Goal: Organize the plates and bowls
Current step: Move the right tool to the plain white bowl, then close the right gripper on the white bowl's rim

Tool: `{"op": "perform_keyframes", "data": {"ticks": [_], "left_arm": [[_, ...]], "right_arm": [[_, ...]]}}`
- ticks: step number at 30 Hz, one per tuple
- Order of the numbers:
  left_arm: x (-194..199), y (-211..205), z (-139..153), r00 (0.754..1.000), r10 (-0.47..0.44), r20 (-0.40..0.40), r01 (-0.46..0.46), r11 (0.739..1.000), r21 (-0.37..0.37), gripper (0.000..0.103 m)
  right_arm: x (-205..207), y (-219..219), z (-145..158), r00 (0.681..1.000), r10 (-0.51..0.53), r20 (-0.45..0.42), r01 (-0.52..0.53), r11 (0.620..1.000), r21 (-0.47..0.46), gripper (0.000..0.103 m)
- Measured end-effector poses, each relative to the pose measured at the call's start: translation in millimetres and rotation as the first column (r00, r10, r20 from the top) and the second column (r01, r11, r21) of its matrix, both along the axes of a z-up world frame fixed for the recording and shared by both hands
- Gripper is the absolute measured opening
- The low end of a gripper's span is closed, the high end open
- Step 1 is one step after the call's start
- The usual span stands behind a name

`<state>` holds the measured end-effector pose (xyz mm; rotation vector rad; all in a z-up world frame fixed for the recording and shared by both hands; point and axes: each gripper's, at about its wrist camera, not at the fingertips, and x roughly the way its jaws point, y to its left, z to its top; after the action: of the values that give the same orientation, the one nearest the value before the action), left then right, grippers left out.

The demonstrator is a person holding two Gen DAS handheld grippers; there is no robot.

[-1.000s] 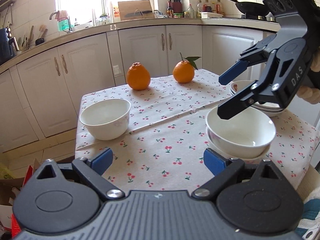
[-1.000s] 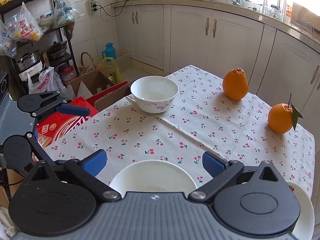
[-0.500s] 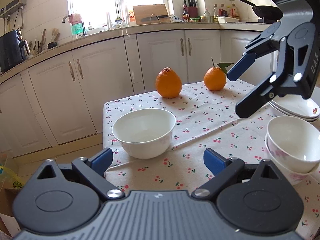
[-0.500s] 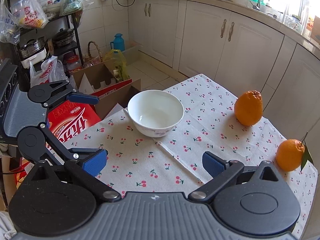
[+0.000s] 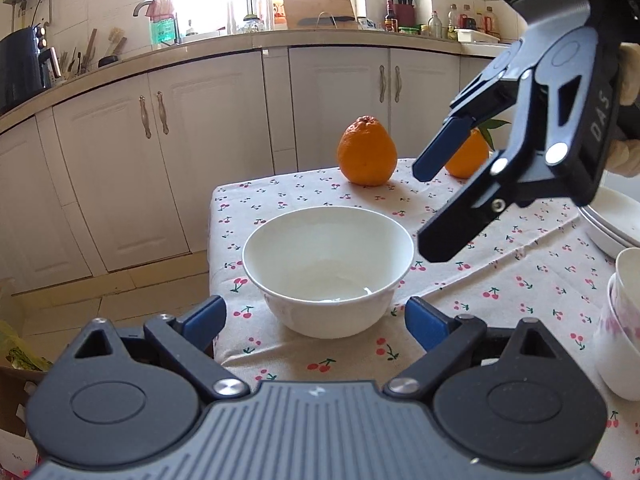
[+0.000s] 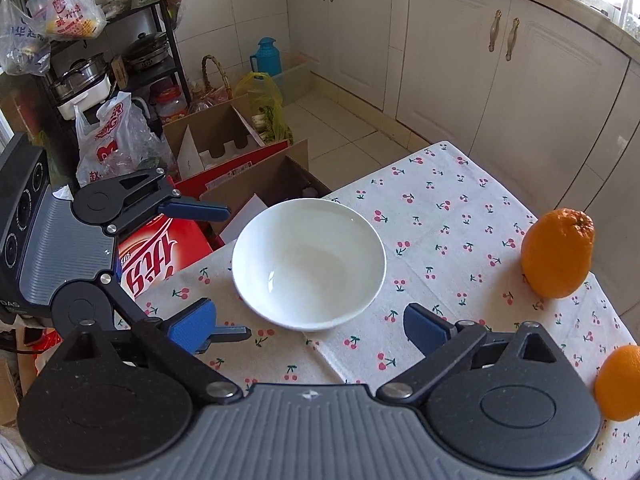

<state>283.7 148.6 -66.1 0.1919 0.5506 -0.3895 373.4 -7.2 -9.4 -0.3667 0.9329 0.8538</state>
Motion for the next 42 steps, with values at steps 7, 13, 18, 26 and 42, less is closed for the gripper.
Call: {"op": "perform_keyframes", "data": {"ticks": [7,13,18,26,42], "left_arm": [[8.4,-5.5,-5.0,1.0,-0.017,0.003,0.017,1.0,-0.005,0.091],[13.5,-10.5,-9.1,1.0,-0.026,-0.004,0.026,1.0,-0.008,0.088],[15.2,-9.9,-8.7,1.0,-0.021,-0.002,0.021,1.0,-0.014,0.086],[15.7,-9.3,-8.6,1.0,-0.021,-0.005,0.021,1.0,-0.014,0.086],[-9.0,-22.8,10.5,0.998,-0.053,-0.016,0.053,0.999,0.012,0.086]], "right_arm": [[30.0,10.3,-17.1,0.999,0.002,-0.042,-0.001,1.0,0.023,0.093],[46.8,12.5,-26.8,0.996,-0.011,-0.085,0.015,0.998,0.053,0.082],[52.8,15.1,-32.8,0.995,-0.016,-0.099,0.022,0.998,0.067,0.077],[56.6,15.6,-37.7,0.991,-0.014,-0.131,0.026,0.996,0.089,0.072],[22.8,-5.9,-10.9,0.992,-0.013,-0.129,0.03,0.991,0.133,0.071]]}}
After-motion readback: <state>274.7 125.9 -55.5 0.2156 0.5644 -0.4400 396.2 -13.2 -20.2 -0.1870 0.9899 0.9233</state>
